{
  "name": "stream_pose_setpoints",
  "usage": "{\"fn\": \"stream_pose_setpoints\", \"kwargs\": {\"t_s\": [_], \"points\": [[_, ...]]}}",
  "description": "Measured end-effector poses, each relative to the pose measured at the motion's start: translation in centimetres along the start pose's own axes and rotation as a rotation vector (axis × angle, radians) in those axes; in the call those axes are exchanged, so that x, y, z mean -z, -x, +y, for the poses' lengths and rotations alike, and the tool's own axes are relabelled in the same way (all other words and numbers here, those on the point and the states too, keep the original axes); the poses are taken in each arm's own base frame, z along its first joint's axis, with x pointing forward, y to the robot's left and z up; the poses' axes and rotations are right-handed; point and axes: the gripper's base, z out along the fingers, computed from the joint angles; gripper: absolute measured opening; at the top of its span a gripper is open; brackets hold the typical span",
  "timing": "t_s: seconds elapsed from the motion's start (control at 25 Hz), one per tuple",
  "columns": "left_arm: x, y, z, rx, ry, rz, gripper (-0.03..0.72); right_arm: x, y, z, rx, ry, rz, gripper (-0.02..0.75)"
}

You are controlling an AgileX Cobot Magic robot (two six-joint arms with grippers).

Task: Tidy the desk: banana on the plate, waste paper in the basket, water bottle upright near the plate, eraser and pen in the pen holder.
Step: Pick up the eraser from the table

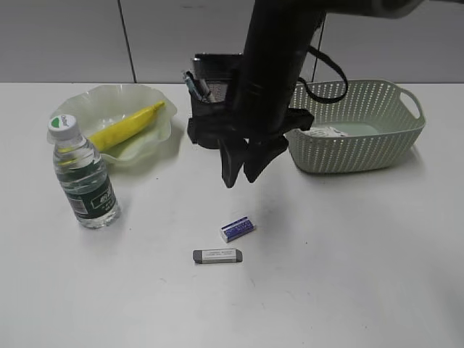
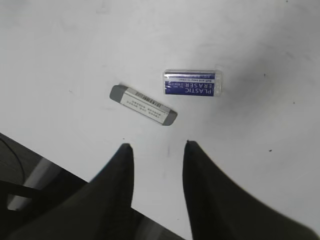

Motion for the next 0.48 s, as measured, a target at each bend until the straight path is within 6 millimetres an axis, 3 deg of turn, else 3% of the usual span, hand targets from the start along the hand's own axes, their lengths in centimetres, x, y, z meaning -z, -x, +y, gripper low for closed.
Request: {"fn": "stream_pose_setpoints", "kwargs": {"t_s": [0.12,0.24,0.48], "points": [[0.0,0.0,0.0,0.000,0.000,0.000,0.342,-0.4,0.0,0.0,0.138,0.009,0.009,0.294],[0.0,0.0,0.0,0.000,0.000,0.000,0.337,-0.5,-0.1,0.6,0.317,0.024,0.011,0.364],[0.0,0.0,0.0,0.000,0.000,0.000,0.329,-1.4,-1.6,4.4,0.783,-0.050,0.043,0.416]]}}
